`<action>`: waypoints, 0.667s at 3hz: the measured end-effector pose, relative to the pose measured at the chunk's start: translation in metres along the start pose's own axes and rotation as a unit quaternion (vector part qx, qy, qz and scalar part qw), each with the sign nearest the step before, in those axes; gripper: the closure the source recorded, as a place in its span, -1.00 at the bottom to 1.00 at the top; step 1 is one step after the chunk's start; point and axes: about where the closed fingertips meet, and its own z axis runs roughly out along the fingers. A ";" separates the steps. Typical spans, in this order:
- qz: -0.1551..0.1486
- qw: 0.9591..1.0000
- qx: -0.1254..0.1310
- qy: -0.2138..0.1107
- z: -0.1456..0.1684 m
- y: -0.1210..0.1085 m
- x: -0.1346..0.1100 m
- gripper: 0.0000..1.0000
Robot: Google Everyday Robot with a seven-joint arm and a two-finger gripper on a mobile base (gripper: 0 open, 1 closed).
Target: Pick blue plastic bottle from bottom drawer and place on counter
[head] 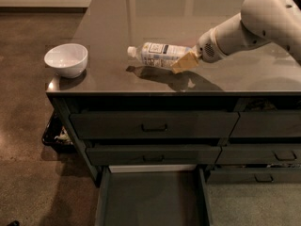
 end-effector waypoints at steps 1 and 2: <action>0.018 1.000 -0.014 0.004 0.006 -0.002 0.005 1.00; 0.036 0.999 -0.023 0.013 0.008 -0.002 0.008 0.71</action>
Offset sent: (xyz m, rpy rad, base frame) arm 0.0008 -0.0073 -0.0140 0.0540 0.1298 -0.0445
